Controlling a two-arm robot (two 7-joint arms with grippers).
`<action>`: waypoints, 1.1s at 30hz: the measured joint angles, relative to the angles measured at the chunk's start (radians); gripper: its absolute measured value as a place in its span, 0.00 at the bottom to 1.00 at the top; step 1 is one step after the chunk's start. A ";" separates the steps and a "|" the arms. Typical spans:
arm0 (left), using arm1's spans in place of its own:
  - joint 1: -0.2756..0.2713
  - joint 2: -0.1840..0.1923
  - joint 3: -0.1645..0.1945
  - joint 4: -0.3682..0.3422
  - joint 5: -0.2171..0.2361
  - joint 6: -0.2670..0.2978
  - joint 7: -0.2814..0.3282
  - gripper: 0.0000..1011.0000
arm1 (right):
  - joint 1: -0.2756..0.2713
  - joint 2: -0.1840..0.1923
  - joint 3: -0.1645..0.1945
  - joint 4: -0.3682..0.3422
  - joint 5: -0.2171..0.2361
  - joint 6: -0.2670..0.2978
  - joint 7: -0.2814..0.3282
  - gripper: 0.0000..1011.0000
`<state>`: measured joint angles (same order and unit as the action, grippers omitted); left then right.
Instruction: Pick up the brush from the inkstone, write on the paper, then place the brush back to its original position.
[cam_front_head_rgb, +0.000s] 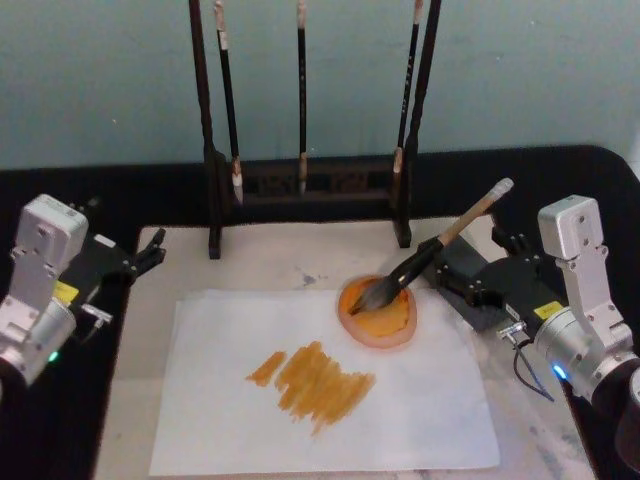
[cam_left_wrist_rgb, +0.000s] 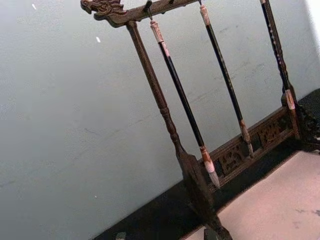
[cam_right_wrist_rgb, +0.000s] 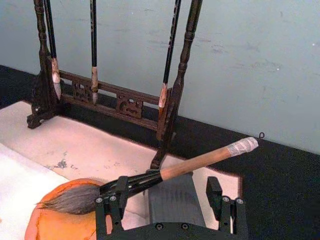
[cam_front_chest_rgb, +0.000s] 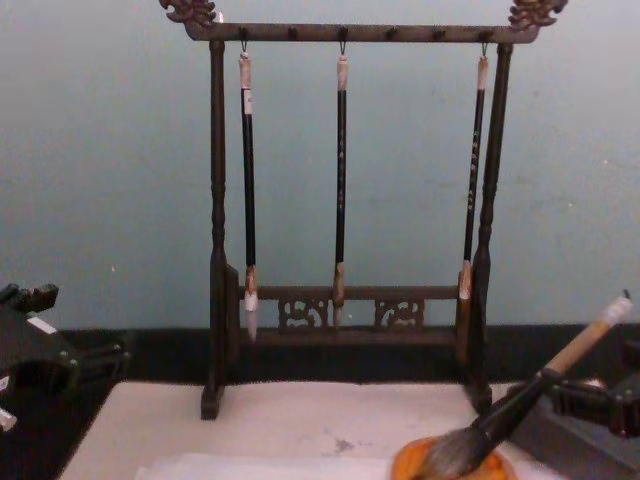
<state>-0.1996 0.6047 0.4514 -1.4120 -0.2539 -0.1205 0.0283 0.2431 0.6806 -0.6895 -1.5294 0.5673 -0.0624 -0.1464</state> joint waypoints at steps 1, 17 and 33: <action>0.000 0.000 0.000 0.000 0.000 0.000 0.000 1.00 | 0.000 0.000 0.000 0.000 0.000 0.000 0.000 0.99; 0.000 0.000 0.000 0.000 0.000 0.000 0.000 1.00 | 0.000 0.000 0.000 0.000 0.001 0.000 0.000 0.99; 0.000 0.000 0.000 0.000 0.000 0.000 0.000 1.00 | 0.000 0.000 0.000 0.000 0.001 0.000 0.000 0.99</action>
<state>-0.1995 0.6047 0.4514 -1.4120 -0.2539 -0.1205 0.0283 0.2431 0.6809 -0.6895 -1.5294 0.5683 -0.0624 -0.1464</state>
